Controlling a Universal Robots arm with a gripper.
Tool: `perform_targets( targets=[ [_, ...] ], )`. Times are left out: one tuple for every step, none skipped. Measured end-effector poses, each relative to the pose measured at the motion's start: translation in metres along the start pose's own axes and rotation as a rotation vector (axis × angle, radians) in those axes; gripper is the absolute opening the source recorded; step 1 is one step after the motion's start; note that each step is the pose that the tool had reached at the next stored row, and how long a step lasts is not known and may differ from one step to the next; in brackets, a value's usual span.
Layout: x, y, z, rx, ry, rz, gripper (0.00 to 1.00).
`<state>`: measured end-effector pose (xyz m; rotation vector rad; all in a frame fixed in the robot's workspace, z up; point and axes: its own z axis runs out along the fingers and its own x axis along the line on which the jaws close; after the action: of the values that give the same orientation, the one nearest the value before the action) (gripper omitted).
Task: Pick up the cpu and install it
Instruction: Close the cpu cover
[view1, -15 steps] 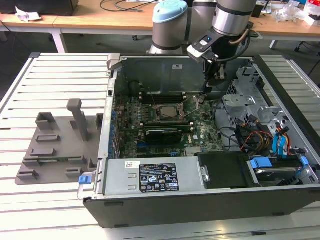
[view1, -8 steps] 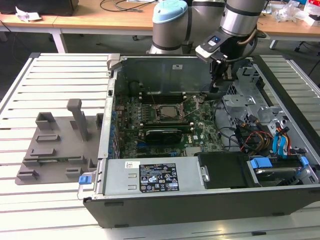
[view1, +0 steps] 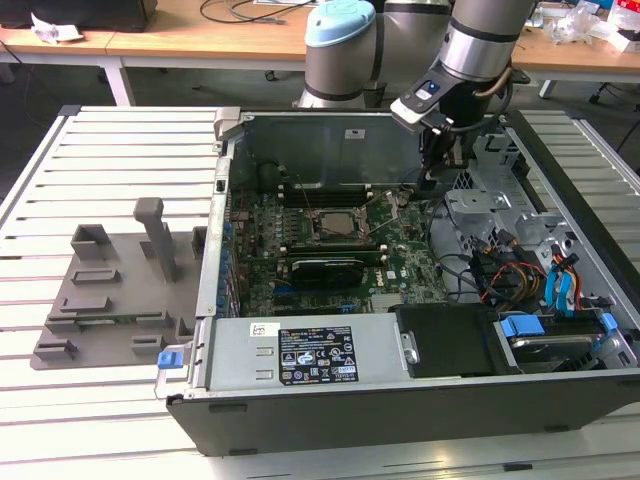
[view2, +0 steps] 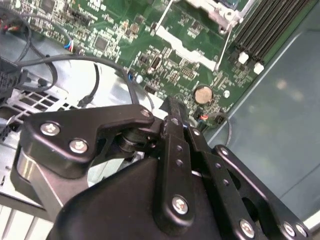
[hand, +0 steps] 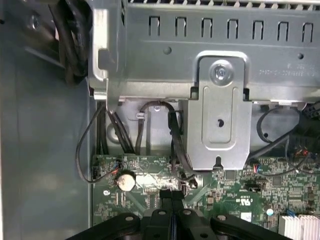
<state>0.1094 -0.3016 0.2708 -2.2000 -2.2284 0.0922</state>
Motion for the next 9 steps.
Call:
perform_targets(
  targets=[
    [0.0, 0.0, 0.0001, 0.0, -0.0002, 0.0, 0.11],
    [0.0, 0.0, 0.0001, 0.0, -0.0002, 0.0, 0.11],
    [0.0001, 0.0, 0.0002, 0.0, -0.0001, 0.0, 0.11],
    [0.0, 0.0, 0.0002, 0.0, -0.0001, 0.0, 0.11],
    [0.0, 0.0, 0.0002, 0.0, -0.0001, 0.0, 0.11],
    [0.0001, 0.0, 0.0008, 0.0, 0.0004, 0.0, 0.11],
    [0.0001, 0.0, 0.0016, 0.0, 0.0001, 0.0, 0.11],
    [0.0001, -0.0001, 0.0024, 0.0, 0.0, 0.0, 0.11],
    [0.0002, -0.0002, 0.0036, 0.0, 0.0, 0.0, 0.11]
  ],
)
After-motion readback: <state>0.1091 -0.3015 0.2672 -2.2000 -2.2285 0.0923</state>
